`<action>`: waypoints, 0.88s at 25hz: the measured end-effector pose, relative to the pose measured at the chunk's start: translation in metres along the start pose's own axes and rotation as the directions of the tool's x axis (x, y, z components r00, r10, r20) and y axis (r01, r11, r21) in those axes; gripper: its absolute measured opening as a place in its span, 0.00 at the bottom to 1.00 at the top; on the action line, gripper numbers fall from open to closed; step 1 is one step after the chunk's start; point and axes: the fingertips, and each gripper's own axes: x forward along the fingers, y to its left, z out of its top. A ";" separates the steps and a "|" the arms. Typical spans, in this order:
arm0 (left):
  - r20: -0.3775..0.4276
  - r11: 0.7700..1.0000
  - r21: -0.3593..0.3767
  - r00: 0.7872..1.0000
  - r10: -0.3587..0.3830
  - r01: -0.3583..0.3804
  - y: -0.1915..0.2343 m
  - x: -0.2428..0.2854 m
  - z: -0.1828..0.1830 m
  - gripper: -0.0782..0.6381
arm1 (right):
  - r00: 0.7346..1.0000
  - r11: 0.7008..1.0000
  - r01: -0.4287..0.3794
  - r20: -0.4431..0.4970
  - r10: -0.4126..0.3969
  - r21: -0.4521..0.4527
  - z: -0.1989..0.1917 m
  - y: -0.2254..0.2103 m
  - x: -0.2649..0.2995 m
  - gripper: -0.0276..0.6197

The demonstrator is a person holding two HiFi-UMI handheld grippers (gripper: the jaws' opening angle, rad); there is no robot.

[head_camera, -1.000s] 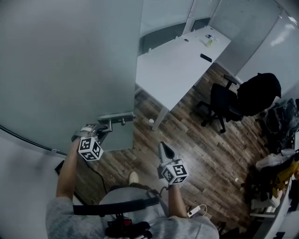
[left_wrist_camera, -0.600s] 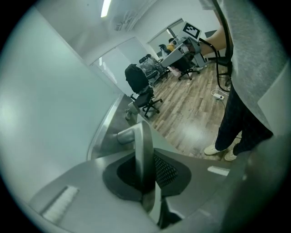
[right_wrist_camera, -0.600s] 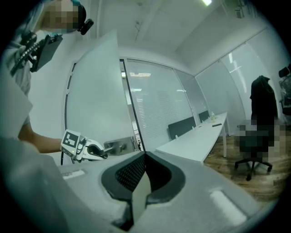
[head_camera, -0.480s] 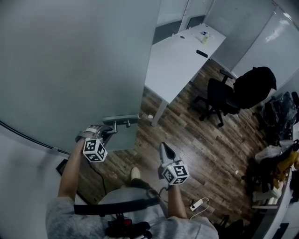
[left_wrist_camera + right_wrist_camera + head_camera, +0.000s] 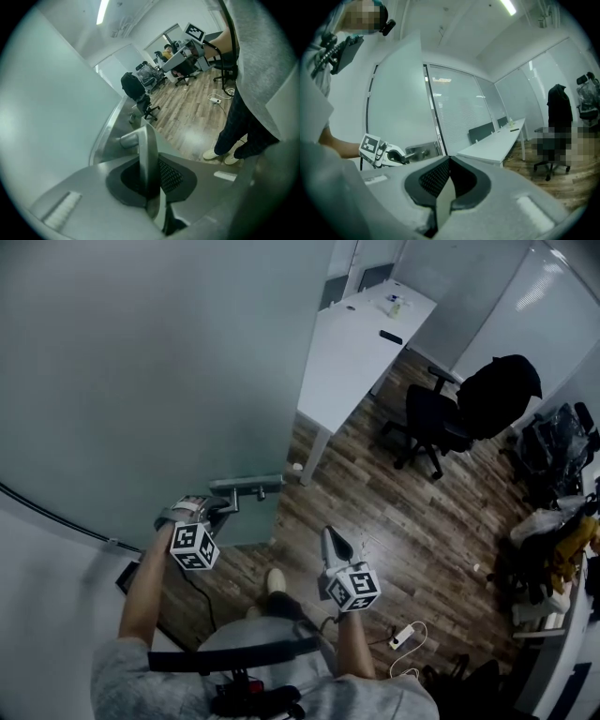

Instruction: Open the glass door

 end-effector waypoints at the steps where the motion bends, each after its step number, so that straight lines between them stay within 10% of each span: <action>1: 0.003 1.000 0.006 1.000 -0.004 0.004 -0.003 -0.003 0.002 0.16 | 1.000 1.000 0.005 0.002 -0.005 0.001 0.000 0.002 -0.004 0.05; 22: 0.078 0.995 0.095 0.996 -0.050 0.043 -0.066 -0.042 0.025 0.15 | 0.995 0.996 0.094 0.042 -0.094 -0.001 -0.013 0.051 -0.071 0.05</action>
